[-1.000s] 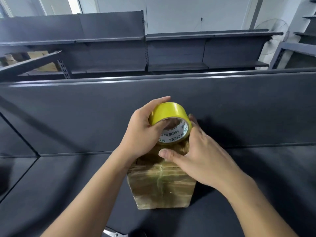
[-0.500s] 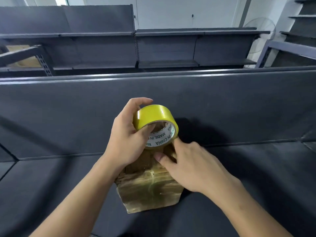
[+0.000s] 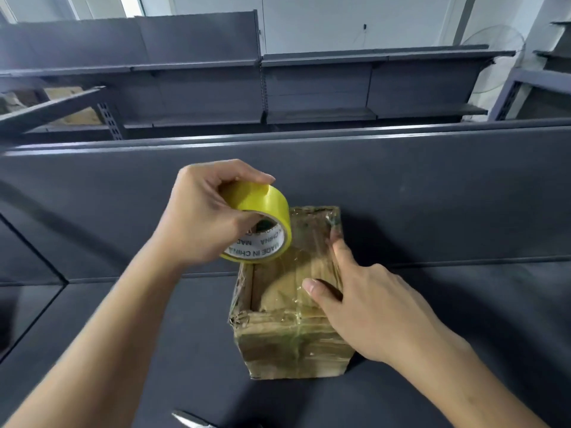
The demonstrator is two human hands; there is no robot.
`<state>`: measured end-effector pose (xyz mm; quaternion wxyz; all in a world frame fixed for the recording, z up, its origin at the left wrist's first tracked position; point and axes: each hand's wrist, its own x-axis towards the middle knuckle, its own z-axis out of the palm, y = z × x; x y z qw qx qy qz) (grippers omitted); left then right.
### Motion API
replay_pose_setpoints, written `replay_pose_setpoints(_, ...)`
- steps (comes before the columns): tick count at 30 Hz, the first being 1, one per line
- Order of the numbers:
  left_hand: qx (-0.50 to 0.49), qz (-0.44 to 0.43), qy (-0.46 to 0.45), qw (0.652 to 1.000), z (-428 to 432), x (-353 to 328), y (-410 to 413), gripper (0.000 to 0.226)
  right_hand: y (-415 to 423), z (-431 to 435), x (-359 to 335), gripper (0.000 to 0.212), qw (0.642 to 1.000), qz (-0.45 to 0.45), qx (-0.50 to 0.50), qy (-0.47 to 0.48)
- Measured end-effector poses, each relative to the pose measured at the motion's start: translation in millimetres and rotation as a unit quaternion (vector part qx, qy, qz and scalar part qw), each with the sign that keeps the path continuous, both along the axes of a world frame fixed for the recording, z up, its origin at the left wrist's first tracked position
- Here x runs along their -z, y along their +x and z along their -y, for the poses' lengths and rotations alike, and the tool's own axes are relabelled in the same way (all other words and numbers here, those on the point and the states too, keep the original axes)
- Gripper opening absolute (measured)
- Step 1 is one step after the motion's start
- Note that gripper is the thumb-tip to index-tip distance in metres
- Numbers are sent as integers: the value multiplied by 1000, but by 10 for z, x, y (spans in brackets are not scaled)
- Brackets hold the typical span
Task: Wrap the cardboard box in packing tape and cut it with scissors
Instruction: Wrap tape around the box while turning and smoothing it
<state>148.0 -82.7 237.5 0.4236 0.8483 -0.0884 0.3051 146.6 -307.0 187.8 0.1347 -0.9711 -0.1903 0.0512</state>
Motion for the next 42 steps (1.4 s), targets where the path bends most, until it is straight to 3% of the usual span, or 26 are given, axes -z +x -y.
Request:
replay_pose_setpoints(4, 25, -56, 141, 988, -224, -182, -108, 43, -16, 12, -6, 82, 1000, 7, 0, -8)
replay_pose_setpoints(9, 50, -41, 263, 963, -387, -228, -293, 45, -31, 8, -23, 80, 1000, 11, -7, -16)
replay_pose_setpoints(17, 36, -99, 337, 936, -711, -32, -284, 46, -28, 3, -32, 80, 999, 2, -12, -37)
replay_pose_setpoints(24, 60, -77, 302, 948, -803, 523, -259, 58, -6, 6, -45, 80, 998, 0, -16, -67)
replay_pose_setpoints(30, 64, -6, 216, 974, -585, 867, -231, 47, 3, -4, -10, 82, 988, 55, -9, -142)
replay_pose_setpoints(32, 56, 18, 182, 982, -521, 937, -238, 48, 3, -35, -8, 90, 984, 100, -8, -150)
replay_pose_setpoints(36, 45, 39, 162, 985, -473, 972, -243, 45, -74, -260, -88, 113, 974, 80, -55, -203)
replay_pose_setpoints(42, 38, 47, 149, 987, -503, 1025, -252, 46, -311, -700, -26, 123, 987, 29, -100, -126)
